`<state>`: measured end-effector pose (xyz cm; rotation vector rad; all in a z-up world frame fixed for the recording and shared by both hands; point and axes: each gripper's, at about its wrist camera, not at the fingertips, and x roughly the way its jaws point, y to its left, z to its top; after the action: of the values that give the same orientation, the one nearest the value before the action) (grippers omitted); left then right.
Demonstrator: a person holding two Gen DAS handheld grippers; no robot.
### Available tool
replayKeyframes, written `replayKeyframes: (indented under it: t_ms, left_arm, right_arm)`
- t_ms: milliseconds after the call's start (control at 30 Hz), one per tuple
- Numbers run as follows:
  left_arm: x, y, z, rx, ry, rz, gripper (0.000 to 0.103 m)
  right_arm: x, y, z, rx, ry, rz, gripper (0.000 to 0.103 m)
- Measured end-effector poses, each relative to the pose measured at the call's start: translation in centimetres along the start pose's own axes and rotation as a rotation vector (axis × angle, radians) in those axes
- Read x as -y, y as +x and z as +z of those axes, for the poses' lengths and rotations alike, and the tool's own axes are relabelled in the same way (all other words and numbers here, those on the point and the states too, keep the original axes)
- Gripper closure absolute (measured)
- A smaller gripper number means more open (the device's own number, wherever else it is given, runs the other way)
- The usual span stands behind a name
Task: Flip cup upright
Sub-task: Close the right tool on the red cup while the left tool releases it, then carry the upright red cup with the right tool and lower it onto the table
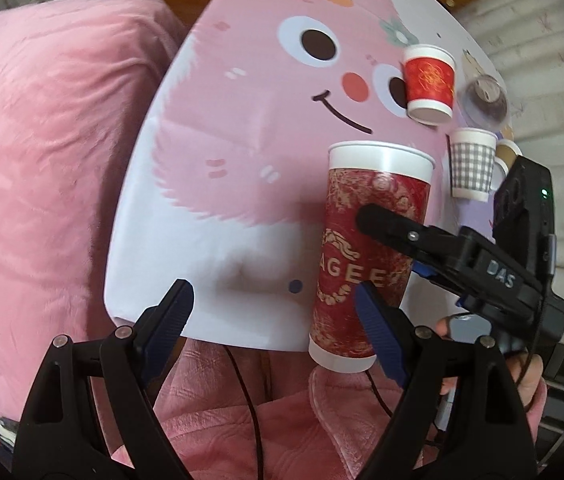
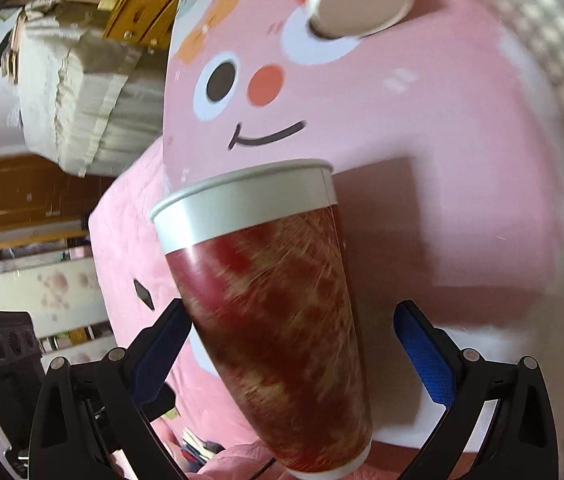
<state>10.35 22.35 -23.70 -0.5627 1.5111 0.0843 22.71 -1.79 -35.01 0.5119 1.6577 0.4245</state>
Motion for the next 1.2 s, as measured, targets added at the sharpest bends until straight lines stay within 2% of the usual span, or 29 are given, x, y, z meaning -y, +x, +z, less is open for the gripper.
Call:
replayKeyframes:
  t_ms: [100,233,400,600,800,1000,1100,1200]
  left_arm:
    - [-0.6,-0.1,-0.2,0.002,-0.025,0.000,0.022]
    - [-0.7,0.0,-0.5,-0.002,-0.042,0.006,0.022]
    - [-0.3,0.0,-1.1,-0.006,-0.050,0.005,0.022]
    - [0.9,0.4,-1.3,-0.020,-0.023,0.021,0.022]
    - [2.6,0.7,-1.0,-0.010,0.034,0.037,0.022]
    - [4.4,1.3,-0.8,-0.012,0.097,0.051,0.022]
    - [5.1,1.3,-0.7,-0.011,0.127,0.054,0.022]
    - [5.4,1.5,-0.5,-0.017,0.143,0.075,0.022]
  right_arm:
    - [-1.1,0.4,0.4,0.006,-0.044,-0.021,0.005]
    - [-1.8,0.5,0.5,0.008,-0.062,0.000,0.021]
    - [-2.4,0.3,0.5,0.022,-0.081,-0.019,0.022]
    - [0.3,-1.3,-0.3,0.066,-0.025,-0.020,0.024]
    - [3.9,-5.3,-1.8,0.133,0.037,-0.051,0.024]
    - [6.8,-9.5,-3.0,0.282,0.063,-0.096,0.024]
    - [7.0,-12.1,-3.7,0.405,0.022,-0.095,0.024]
    - [7.6,-14.2,-5.0,0.535,-0.056,-0.132,0.024]
